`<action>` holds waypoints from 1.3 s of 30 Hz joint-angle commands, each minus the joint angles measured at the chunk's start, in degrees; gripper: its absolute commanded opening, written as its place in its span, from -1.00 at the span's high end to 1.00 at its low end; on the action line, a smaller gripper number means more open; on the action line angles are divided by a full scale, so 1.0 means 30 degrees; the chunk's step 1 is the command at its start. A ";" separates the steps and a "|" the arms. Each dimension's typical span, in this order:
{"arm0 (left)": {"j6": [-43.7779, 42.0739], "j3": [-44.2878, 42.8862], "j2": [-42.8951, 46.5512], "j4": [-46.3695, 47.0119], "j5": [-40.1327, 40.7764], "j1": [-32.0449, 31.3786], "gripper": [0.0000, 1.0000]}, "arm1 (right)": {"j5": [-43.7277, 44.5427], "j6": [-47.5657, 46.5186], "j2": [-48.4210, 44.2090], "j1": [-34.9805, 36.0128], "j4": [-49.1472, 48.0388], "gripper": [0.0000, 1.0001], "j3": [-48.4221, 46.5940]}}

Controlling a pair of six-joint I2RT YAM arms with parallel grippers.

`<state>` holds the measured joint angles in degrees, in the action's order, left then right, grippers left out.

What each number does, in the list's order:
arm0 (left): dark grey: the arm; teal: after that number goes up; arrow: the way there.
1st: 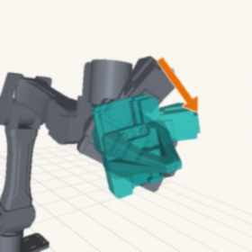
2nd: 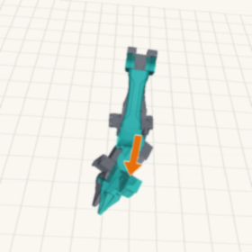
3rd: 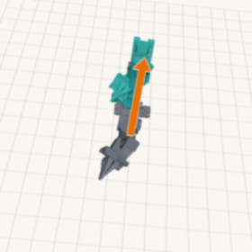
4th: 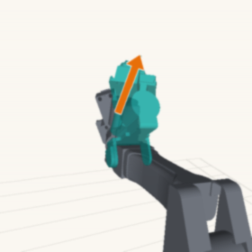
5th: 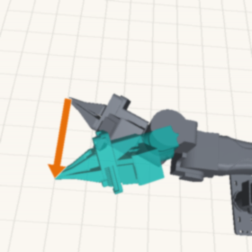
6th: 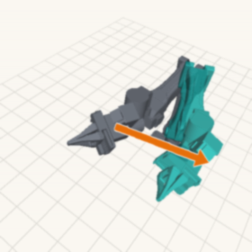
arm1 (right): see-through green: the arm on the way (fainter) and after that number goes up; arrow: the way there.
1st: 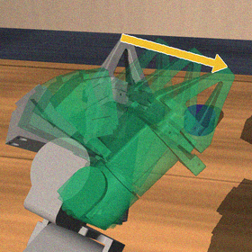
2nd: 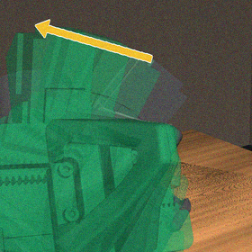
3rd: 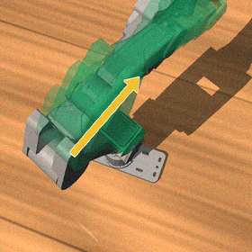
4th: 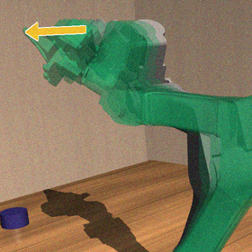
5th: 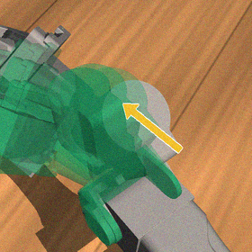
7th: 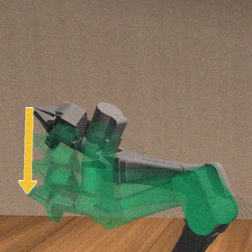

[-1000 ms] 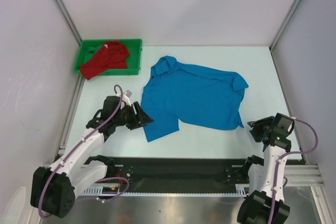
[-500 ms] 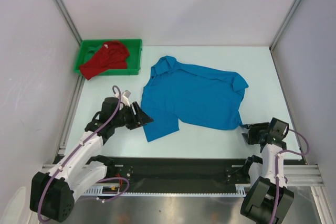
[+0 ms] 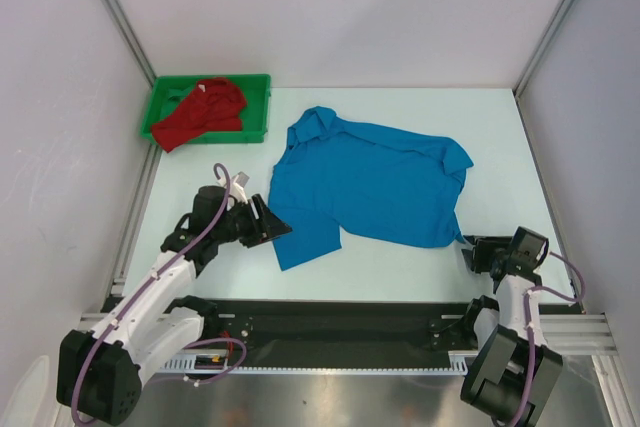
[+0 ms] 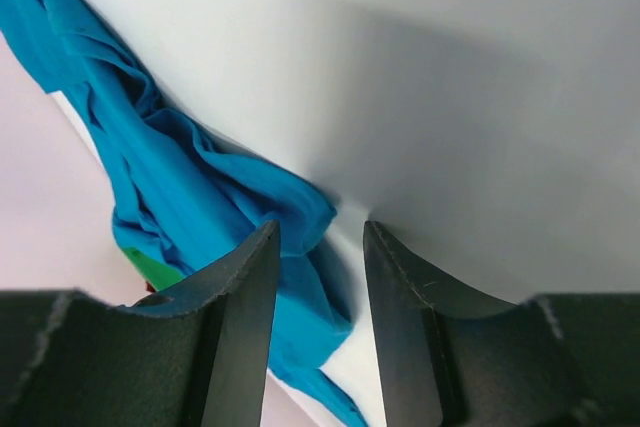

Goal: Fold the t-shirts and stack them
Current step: Flatten the tshirt out

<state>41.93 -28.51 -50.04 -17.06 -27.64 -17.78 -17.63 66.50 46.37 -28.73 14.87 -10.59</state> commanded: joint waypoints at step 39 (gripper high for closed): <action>0.2605 0.1533 0.1798 -0.1490 0.1241 -0.0079 -0.26 | 0.1069 -0.0186 0.2564 -0.0383 -0.2420 1.00 0.0780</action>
<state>48.03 -25.17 -45.10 -18.87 -26.68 -17.82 -20.40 75.18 55.42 -29.06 -2.68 -5.96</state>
